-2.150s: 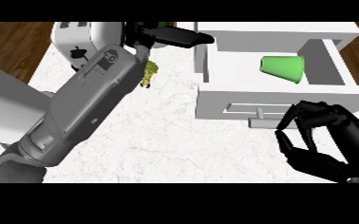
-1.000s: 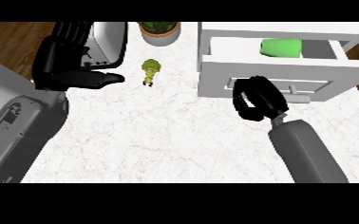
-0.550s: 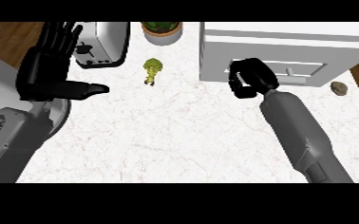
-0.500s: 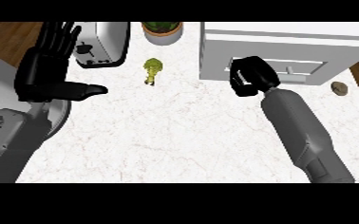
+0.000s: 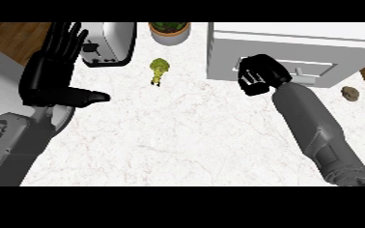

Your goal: Pick up the cup, place it into the drawer and close the drawer

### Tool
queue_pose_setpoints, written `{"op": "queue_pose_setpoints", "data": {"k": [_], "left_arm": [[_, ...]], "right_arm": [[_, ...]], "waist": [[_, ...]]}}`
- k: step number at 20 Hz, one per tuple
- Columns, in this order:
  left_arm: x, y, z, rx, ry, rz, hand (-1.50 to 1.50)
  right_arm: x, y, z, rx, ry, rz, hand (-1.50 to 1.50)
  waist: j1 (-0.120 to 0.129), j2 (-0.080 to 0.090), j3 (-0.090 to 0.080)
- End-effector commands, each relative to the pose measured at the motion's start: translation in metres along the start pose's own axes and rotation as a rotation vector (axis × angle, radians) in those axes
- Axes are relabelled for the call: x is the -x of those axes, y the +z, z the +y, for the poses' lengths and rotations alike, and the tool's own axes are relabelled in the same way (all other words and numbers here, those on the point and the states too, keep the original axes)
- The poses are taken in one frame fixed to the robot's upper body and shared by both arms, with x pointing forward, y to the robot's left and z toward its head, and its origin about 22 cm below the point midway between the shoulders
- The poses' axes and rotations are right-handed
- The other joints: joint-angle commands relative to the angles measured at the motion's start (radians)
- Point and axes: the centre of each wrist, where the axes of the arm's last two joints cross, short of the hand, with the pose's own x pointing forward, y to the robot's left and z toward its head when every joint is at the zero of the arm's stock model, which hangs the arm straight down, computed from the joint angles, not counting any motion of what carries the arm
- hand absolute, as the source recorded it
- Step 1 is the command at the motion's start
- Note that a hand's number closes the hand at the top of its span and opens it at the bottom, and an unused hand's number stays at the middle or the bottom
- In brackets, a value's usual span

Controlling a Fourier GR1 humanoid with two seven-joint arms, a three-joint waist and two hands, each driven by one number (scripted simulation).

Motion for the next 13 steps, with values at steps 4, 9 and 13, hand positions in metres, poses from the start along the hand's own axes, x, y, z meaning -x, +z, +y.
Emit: {"op": "queue_pose_setpoints", "data": {"k": [4,9,13], "left_arm": [[0.01,0.003,-0.006,0.028,0.022,0.014,-1.5],[0.006,0.005,-0.001,0.04,0.043,0.012,-1.5],[0.015,0.01,-0.001,0.054,0.03,0.02,-1.5]], "right_arm": [[0.012,0.001,-0.049,0.123,-0.025,0.118,1.5],[0.021,0.009,-0.069,0.155,-0.035,0.114,1.5],[0.03,0.017,-0.071,0.16,-0.046,0.091,1.5]], "waist": [[0.028,0.04,0.008],[0.041,0.034,0.008],[0.045,0.044,0.008]]}}
